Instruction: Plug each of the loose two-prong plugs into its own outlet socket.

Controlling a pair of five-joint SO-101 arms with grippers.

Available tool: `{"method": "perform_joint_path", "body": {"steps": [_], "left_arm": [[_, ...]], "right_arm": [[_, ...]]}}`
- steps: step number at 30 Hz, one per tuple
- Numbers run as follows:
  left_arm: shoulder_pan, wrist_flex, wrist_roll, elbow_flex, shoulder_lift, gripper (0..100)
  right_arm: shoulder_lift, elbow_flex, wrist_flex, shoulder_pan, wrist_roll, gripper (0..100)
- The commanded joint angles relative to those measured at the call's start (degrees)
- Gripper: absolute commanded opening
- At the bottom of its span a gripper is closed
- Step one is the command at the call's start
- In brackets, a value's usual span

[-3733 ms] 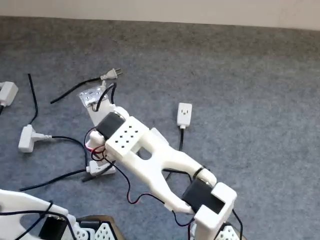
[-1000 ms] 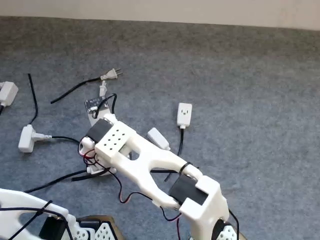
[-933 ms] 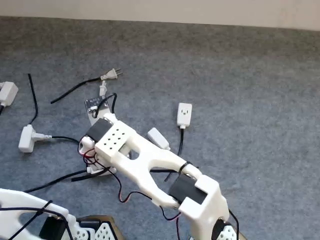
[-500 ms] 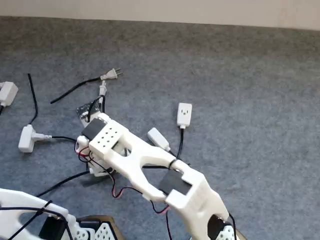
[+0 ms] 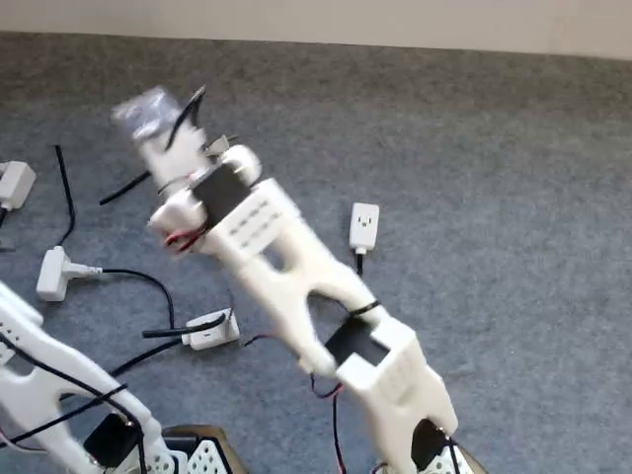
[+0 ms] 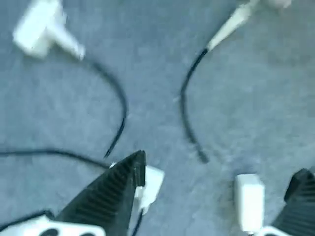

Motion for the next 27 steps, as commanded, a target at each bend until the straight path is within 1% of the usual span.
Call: {"method": "perform_joint_path", "body": {"steps": [1,5,8,10,13,17,19,21,23,27], "left_arm": [[4.88,0.97,-0.62,7.69,-11.03,43],[9.54,0.97,-1.76,31.08,-24.48,43],[14.37,0.88,-6.77,50.59,-36.7,42],[17.71,0.79,-10.11,62.64,-45.49,39],[21.67,0.7,-16.0,78.11,-58.95,37],[26.77,0.62,-22.77,96.04,-75.91,37],[29.85,-1.23,-25.05,103.96,-83.47,37],[32.4,-4.66,-25.93,111.52,-90.07,37],[35.12,-7.65,-26.02,118.02,-95.34,37],[39.52,-12.66,-26.11,127.6,-100.7,37]], "right_arm": [[-1.71,-5.41,2.59,8.92,1.41,41.4],[-2.07,-6.81,2.51,13.76,1.58,41.3],[-4.97,-9.89,2.59,15.34,1.58,40.4],[-8.75,-9.19,2.59,16.31,2.99,35.7],[-15.6,-4.7,2.68,17.27,4.66,24.8],[-25.63,12.97,2.59,19.3,4.75,9.0],[-30.29,23.69,2.07,20.79,4.75,0.9],[-34.95,34.33,-0.13,22.9,4.92,0.6],[-39.52,45.67,-4.09,25.27,6.86,0.8],[-50.95,69.58,-15.96,31.43,9.23,0.8]]}}
